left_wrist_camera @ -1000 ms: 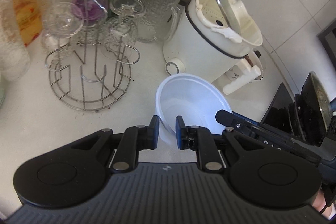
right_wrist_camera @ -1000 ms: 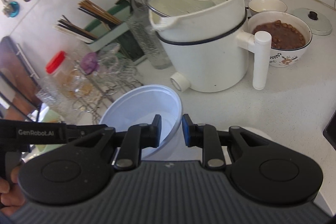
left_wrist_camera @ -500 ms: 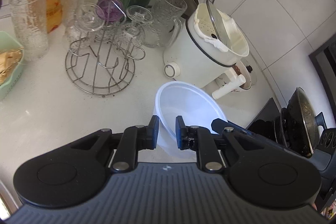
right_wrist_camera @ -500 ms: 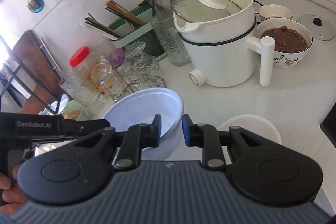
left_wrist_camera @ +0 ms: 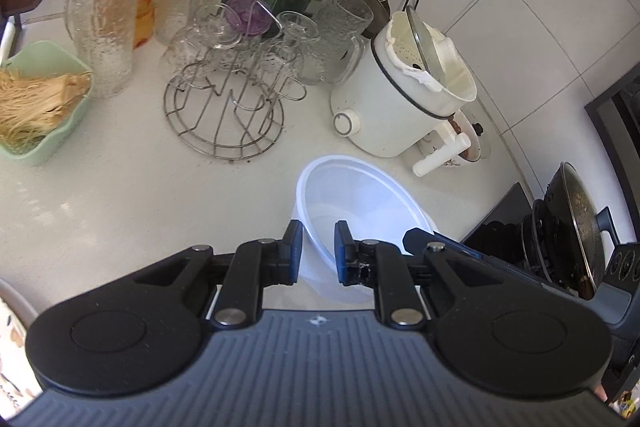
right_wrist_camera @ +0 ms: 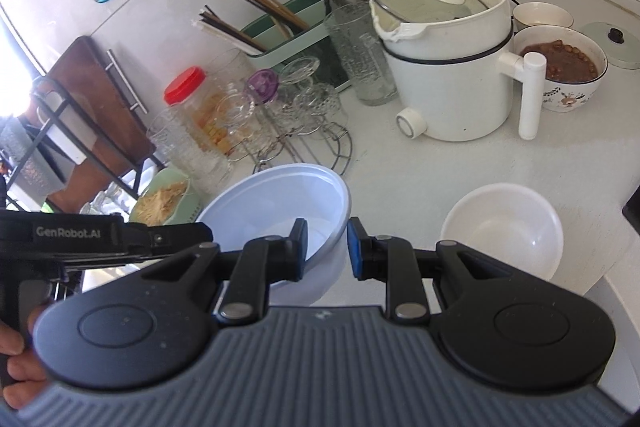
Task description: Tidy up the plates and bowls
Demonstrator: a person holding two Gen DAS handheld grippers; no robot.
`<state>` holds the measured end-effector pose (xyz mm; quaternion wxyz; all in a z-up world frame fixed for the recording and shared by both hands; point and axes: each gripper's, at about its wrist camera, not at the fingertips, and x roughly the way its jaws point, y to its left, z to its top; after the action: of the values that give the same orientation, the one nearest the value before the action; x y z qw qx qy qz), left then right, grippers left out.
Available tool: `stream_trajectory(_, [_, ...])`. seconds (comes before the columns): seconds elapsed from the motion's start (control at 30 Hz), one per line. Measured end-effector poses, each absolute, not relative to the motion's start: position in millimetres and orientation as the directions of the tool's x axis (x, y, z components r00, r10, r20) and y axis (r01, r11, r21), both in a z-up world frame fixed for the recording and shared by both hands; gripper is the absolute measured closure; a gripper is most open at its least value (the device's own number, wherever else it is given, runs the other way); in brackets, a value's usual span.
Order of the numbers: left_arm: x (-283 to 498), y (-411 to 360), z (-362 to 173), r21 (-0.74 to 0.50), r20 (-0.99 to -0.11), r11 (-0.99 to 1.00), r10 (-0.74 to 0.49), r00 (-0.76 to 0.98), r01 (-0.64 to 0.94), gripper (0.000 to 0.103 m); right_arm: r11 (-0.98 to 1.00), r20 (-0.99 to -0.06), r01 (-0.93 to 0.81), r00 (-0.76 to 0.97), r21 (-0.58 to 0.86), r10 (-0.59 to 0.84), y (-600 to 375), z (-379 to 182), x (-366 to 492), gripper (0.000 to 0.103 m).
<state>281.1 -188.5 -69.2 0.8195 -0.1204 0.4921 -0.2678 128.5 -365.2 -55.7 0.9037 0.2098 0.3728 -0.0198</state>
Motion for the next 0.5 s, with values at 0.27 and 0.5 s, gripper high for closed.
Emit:
stream_trajectory(0.27, [271,-164,-70,-0.434,-0.759,0.839,-0.536,0.369,0.327,0.084,0.905,-0.703,0.198,0.697,0.377,0.140,-338,-61,120,0.079])
stream_trajectory(0.5, [260,-134,-80,-0.430,-0.764,0.846,-0.527,0.373,0.314,0.084,0.913,-0.716,0.182,0.682,0.364,0.149,-311,-66,114,0.079])
